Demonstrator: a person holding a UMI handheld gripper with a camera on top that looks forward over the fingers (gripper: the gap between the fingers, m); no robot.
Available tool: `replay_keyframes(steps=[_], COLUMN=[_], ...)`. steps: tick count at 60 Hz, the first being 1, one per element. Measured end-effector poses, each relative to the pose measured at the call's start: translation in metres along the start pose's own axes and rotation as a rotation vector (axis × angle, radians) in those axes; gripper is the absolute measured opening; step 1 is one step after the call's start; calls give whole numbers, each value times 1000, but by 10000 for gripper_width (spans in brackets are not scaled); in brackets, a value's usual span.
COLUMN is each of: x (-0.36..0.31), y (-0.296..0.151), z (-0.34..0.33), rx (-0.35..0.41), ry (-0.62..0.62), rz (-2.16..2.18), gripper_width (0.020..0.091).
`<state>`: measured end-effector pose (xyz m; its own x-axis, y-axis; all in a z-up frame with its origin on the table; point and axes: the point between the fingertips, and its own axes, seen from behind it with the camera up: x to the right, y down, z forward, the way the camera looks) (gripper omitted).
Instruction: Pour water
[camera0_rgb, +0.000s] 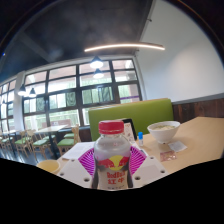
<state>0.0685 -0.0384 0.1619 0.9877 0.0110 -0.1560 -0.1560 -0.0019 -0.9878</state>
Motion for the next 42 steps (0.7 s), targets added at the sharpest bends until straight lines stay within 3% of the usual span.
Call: replay_keyframes(steps=[10,24,29,31,36,42], x=[-17,-13,-16,-15,-14,-1], y=[31,26,30,37,38,23], z=[-1,-6,-5,-5,-12,-35], rx=[-24,-9,-10,-46,-80,-48], ry=[-37,-43,-46,-43,-44,-7], rz=[-130,-123,-126,-145,-151,-128], gripper_width=[399,448,534,589,841,838])
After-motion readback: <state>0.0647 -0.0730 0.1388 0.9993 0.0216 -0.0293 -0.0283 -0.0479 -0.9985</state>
